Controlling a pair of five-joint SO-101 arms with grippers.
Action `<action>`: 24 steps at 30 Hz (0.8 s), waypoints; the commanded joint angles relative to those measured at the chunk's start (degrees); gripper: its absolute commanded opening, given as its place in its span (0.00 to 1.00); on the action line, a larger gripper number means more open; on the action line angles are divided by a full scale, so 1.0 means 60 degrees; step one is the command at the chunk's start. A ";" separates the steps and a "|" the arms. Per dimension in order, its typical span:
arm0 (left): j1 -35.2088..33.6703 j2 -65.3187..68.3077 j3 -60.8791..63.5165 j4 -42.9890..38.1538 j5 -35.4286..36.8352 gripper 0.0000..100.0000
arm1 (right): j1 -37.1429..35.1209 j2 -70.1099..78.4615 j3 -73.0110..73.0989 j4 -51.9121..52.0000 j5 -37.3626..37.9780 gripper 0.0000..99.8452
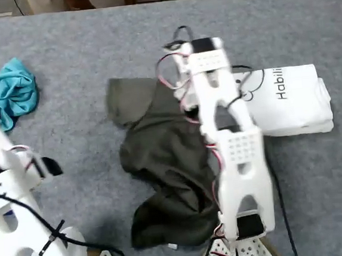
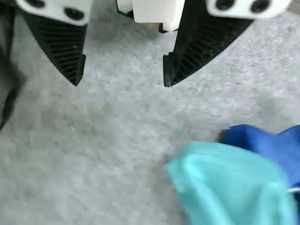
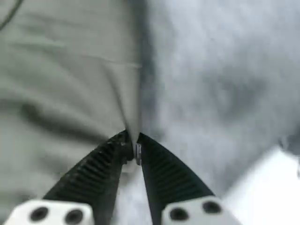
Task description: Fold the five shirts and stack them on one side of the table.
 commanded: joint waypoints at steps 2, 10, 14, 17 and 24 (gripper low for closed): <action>0.1949 -0.0168 0.0015 -0.0132 0.0190 0.27 | 0.0769 -0.3231 0.3524 0.0205 0.0762 0.00; 0.5524 -0.0066 0.1436 -0.2564 0.1407 0.27 | 0.1985 -0.6908 0.5853 0.0044 0.1846 0.00; 0.6872 -0.0037 0.2930 -0.4586 0.1949 0.27 | 0.1604 -0.7333 0.6689 0.0088 0.2256 0.00; 0.7341 0.0095 0.3678 -0.5597 0.2447 0.27 | 0.1106 -0.7421 0.7861 0.0088 0.2242 0.00; 0.7458 0.2147 0.3385 -0.6901 0.3839 0.27 | 0.1209 -0.7436 0.8945 -0.0894 0.2168 0.04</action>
